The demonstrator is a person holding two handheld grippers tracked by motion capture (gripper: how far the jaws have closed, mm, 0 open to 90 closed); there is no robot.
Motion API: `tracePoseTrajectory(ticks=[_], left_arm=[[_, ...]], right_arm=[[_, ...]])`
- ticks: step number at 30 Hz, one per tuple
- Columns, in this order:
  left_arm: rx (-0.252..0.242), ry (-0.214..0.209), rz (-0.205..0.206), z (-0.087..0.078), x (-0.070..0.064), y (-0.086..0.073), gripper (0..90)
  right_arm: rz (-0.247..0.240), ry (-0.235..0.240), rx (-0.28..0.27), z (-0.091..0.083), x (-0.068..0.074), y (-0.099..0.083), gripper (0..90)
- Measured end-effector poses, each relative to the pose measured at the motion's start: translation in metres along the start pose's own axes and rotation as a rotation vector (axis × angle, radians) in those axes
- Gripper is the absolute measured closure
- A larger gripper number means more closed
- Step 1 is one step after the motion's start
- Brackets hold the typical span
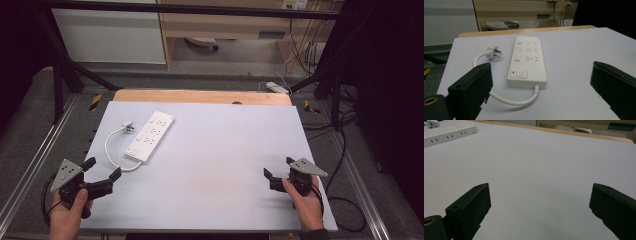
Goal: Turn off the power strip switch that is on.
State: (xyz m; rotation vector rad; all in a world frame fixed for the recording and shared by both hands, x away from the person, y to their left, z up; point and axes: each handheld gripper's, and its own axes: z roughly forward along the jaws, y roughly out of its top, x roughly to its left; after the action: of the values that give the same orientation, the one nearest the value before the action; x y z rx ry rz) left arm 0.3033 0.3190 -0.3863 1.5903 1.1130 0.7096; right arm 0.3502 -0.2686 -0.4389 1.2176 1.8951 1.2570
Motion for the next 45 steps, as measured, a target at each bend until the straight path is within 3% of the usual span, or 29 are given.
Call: tracePoseTrajectory(ticks=[5, 13, 24, 30, 34, 45], left_arm=[[0.000, 0.001, 0.008, 0.005, -0.004, 0.006, 4.5], [-0.009, -0.017, -0.015, 0.014, -0.007, 0.012, 5.2], [-0.026, -0.034, 0.013, 0.032, -0.012, 0.033, 5.2], [-0.057, -0.011, -0.030, 0.042, -0.005, 0.043, 5.2], [-0.069, -0.007, -0.010, 0.048, -0.002, 0.049, 5.2], [-0.078, 0.012, -0.007, 0.058, 0.012, 0.058, 5.3]], right_arm=[[-0.003, 0.003, -0.004, 0.000, 0.002, 0.001, 3.5], [-0.006, 0.009, -0.023, -0.004, 0.003, 0.002, 3.2], [-0.002, 0.023, -0.044, -0.005, 0.004, 0.003, 3.0], [-0.001, 0.028, -0.038, -0.005, 0.005, 0.003, 2.9], [0.001, 0.027, -0.039, -0.005, 0.004, 0.003, 2.9], [0.004, 0.030, -0.027, -0.004, 0.004, 0.003, 3.0]])
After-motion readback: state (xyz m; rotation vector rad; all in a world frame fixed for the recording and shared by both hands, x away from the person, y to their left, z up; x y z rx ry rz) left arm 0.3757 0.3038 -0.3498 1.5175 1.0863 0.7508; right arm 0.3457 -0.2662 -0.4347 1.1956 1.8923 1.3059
